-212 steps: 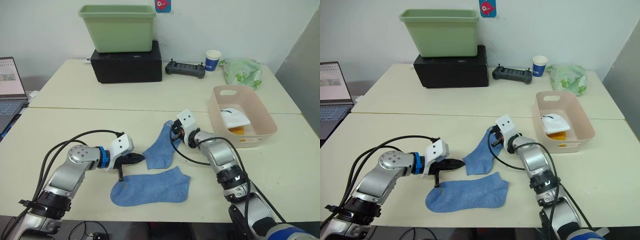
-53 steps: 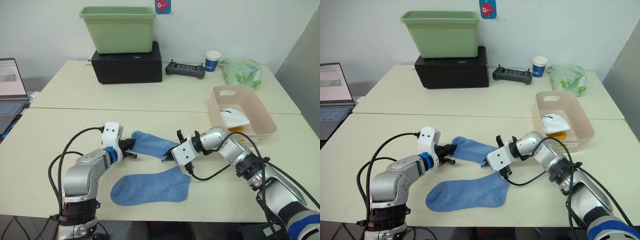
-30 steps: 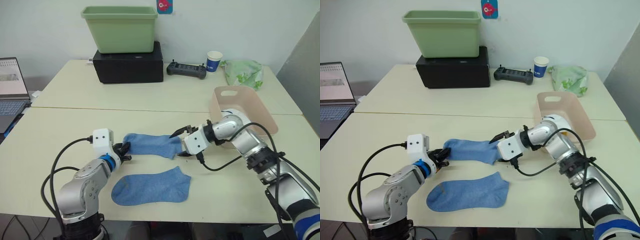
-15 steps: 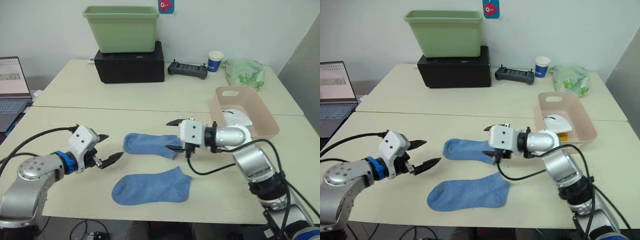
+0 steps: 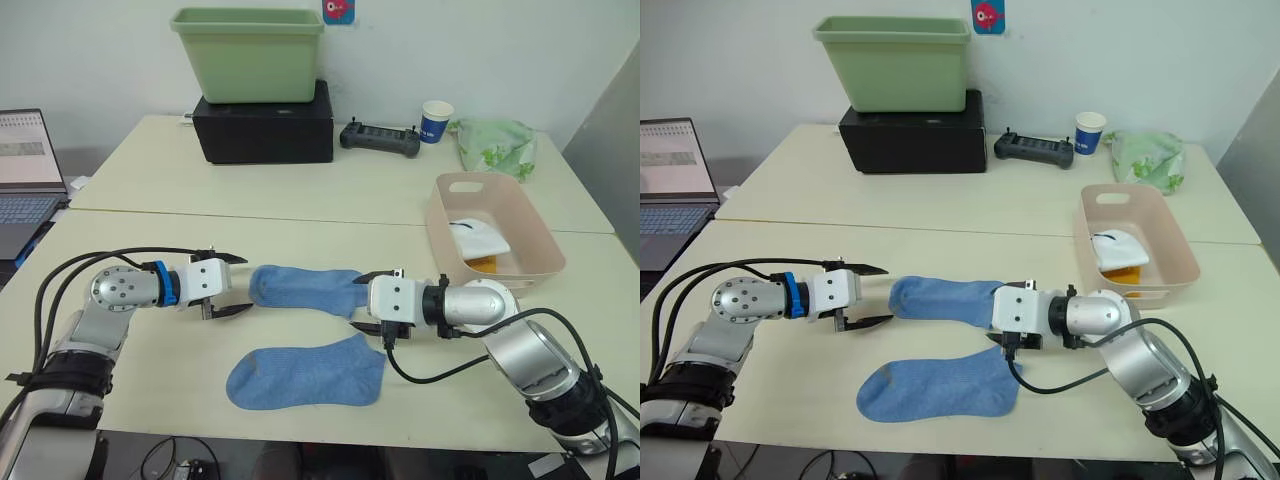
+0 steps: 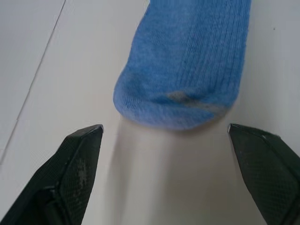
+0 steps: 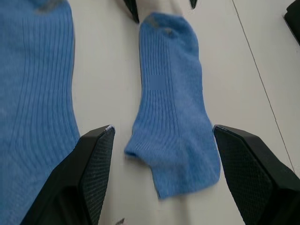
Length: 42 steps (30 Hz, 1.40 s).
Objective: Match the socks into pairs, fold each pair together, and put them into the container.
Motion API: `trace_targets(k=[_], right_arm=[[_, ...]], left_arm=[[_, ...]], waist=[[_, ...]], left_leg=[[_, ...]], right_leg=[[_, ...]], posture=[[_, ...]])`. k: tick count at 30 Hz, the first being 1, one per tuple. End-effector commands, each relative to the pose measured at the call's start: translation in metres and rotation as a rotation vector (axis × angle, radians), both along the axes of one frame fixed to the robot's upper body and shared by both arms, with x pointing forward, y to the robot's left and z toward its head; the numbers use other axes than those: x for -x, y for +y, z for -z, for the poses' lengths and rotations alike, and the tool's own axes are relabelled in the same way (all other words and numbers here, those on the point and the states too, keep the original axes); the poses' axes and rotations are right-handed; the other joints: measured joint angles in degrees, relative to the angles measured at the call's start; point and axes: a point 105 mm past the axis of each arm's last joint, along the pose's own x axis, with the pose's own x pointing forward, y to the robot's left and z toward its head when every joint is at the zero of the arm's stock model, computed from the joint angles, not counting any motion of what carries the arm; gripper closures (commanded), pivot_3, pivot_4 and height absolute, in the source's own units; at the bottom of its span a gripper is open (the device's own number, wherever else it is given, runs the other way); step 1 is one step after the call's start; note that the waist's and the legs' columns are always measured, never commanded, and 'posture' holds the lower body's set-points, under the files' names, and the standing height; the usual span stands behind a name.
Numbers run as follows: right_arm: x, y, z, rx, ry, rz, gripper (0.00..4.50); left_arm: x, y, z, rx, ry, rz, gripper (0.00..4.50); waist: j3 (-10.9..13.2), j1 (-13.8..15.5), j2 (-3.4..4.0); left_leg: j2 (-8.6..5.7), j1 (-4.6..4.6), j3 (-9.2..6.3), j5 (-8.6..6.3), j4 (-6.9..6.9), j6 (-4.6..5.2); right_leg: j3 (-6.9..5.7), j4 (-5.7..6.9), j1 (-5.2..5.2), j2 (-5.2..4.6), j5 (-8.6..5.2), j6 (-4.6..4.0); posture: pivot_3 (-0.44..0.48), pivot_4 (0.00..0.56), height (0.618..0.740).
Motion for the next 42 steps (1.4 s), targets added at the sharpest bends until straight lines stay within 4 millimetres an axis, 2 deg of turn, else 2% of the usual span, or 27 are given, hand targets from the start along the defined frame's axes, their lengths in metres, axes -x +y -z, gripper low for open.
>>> trace_targets(k=[1, 3, 7, 13, 14, 16, 18, 24, 28, 33, 37, 39, 42], right_arm=[[-0.003, 0.001, 0.008, 0.03, -0.106, -0.037, 0.9], [-0.009, 0.0, 0.014, 0.053, -0.158, -0.039, 0.9], [-0.019, 0.006, 0.021, 0.074, -0.228, -0.064, 0.9], [-0.032, 0.014, 0.044, 0.165, -0.284, -0.129, 0.9], [-0.033, 0.016, 0.043, 0.154, -0.276, -0.127, 1.08], [-0.035, 0.018, 0.04, 0.135, -0.269, -0.129, 1.49], [-0.037, 0.017, 0.039, 0.132, -0.264, -0.132, 2.14], [-0.042, 0.01, 0.034, 0.11, -0.225, -0.103, 4.36], [-0.036, 0.005, 0.024, 0.047, -0.152, -0.091, 4.47], [-0.021, -0.001, 0.011, -0.048, -0.004, -0.068, 4.47], [0.012, -0.005, -0.012, -0.224, 0.362, -0.035, 4.47], [0.018, -0.006, -0.016, -0.242, 0.508, 0.008, 4.47], [0.013, -0.004, -0.022, -0.269, 0.585, 0.067, 4.47]], left_arm=[[-0.001, -0.007, 0.019, -0.045, 0.004, 0.045, 0.57], [0.0, -0.01, 0.02, -0.042, 0.0, 0.07, 0.99], [0.001, -0.011, 0.022, -0.043, -0.008, 0.095, 2.29], [0.003, -0.012, 0.02, -0.028, -0.014, 0.11, 4.21], [0.004, -0.012, 0.02, -0.027, -0.014, 0.114, 4.49], [0.005, -0.013, 0.019, -0.03, -0.013, 0.12, 4.5], [0.005, -0.013, 0.018, -0.03, -0.016, 0.121, 4.5], [0.007, -0.018, 0.015, -0.029, -0.028, 0.142, 4.5], [0.017, -0.024, 0.007, 0.012, 0.025, 0.163, 4.5], [0.041, -0.03, -0.006, 0.131, 0.242, 0.133, 4.5], [0.086, -0.029, -0.03, 0.273, 0.687, 0.05, 4.5], [0.085, -0.031, -0.039, 0.374, 0.8, -0.025, 4.5], [0.079, -0.031, -0.04, 0.414, 0.875, -0.092, 4.5]], waist=[[0.0, -0.1, 0.02], [0.0, 0.0, 0.03], [0.0, 0.0, 0.03], [0.0, -0.2, 0.02], [0.0, -0.2, 0.01], [0.0, -0.2, -0.01], [0.0, -0.2, -0.01], [0.0, -0.1, 0.0], [0.0, -0.2, 0.0], [0.0, -0.2, 0.0], [0.1, -0.6, -0.12], [0.1, -0.8, -0.06], [0.2, -0.8, -0.04]], left_leg=[[0.01, 0.01, 0.0, 0.0, 0.01, 0.0], [-0.01, 0.09, 0.0, 0.01, 0.08, 0.0], [-0.03, 0.07, 0.04, 0.01, 0.15, 0.0], [0.02, 0.1, 0.01, 0.01, 0.14, 0.01], [0.02, 0.1, 0.01, 0.01, 0.14, 0.01], [0.05, 0.1, -0.01, 0.01, 0.15, 0.01], [0.05, 0.1, -0.01, 0.01, 0.14, 0.01], [0.05, 0.09, -0.01, 0.01, 0.15, 0.01], [0.05, 0.06, -0.02, 0.01, 0.14, 0.01], [0.1, 0.03, -0.07, 0.01, 0.12, 0.01], [0.15, 0.04, -0.15, 0.01, 0.12, 0.01], [0.13, 0.08, -0.21, 0.01, 0.14, 0.01], [0.1, 0.25, -0.23, 0.01, 0.15, 0.01]], right_leg=[[0.01, 0.03, 0.0, 0.01, 0.02, 0.03], [0.0, 0.08, 0.1, 0.0, 0.04, 0.1], [0.04, 0.08, 0.09, -0.02, 0.06, 0.13], [0.02, 0.13, 0.08, 0.04, 0.07, 0.11], [0.03, 0.15, 0.08, 0.04, 0.07, 0.11], [0.02, 0.17, 0.08, 0.07, 0.07, 0.11], [0.02, 0.19, 0.08, 0.08, 0.08, 0.09], [0.02, 0.19, 0.07, 0.08, 0.19, -0.1], [0.02, 0.2, 0.06, 0.07, 0.21, -0.14], [-0.02, 0.27, 0.01, 0.1, 0.21, -0.14], [-0.03, 0.46, -0.02, 0.14, 0.11, -0.17], [-0.08, 0.59, -0.01, 0.13, 0.03, -0.1], [-0.12, 0.61, 0.1, 0.14, -0.08, -0.07]], posture=[[0.0, 0.15, 0.73], [0.0, 0.15, 0.73], [0.0, 0.15, 0.73], [0.0, 0.15, 0.73], [0.0, 0.15, 0.73], [0.0, 0.15, 0.73], [0.0, 0.15, 0.73], [0.0, 0.15, 0.73], [0.0, 0.15, 0.73], [0.0, 0.15, 0.73], [0.0, 0.15, 0.73], [0.0, 0.15, 0.73], [0.0, 0.15, 0.73]])
